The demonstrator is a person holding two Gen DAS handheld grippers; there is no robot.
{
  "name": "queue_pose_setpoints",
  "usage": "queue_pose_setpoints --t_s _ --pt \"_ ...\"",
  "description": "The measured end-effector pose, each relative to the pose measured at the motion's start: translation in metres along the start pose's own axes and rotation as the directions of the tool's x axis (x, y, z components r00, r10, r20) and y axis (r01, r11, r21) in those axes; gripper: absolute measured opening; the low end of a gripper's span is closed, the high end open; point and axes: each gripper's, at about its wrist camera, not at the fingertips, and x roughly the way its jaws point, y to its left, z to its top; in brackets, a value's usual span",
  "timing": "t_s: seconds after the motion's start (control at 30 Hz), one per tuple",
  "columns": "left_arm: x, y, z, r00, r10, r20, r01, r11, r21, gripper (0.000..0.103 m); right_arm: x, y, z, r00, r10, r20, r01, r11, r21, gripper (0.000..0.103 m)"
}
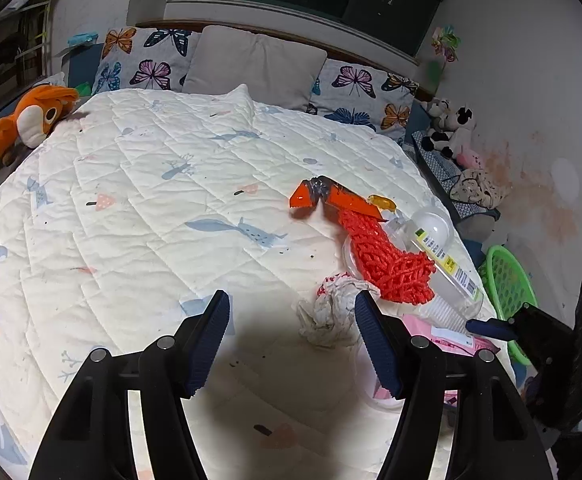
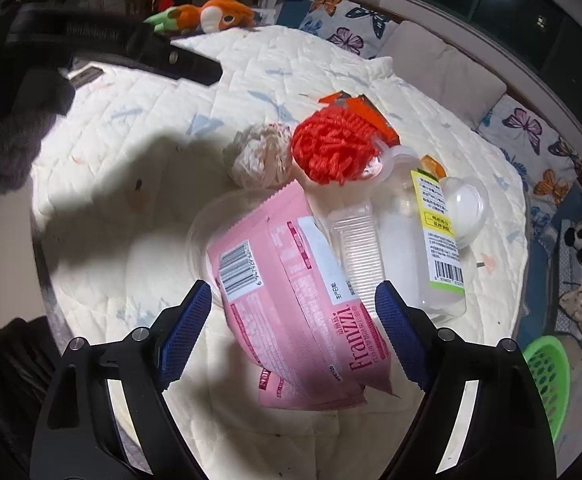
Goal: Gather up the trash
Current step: 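Grasp the pink snack wrapper with the right gripper while the left grasps the red mesh net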
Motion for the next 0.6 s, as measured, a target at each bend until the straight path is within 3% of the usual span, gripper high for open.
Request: queue_pose_setpoints --t_s 0.13,0.33,0.4,0.6 --pt "0.003 -0.003 0.006 1.000 -0.006 0.001 0.006 1.000 0.008 0.063 0.004 0.005 -0.003 0.999 -0.042 -0.008 0.041 0.998 -0.043 0.083" --pt "0.010 -0.015 0.014 1.000 -0.015 -0.007 0.015 0.999 0.036 0.063 0.004 0.012 -0.007 0.997 -0.081 -0.011 0.079 0.993 -0.092 0.074" --pt "0.013 -0.018 0.016 1.000 -0.020 -0.012 0.020 0.999 0.043 0.063 0.003 0.010 -0.008 0.996 -0.088 -0.007 0.087 0.993 -0.080 0.066" --pt "0.022 -0.027 0.025 0.999 -0.038 -0.034 0.040 0.998 0.056 0.063 -0.005 0.000 -0.009 0.998 -0.065 0.021 0.065 0.998 0.004 0.057"
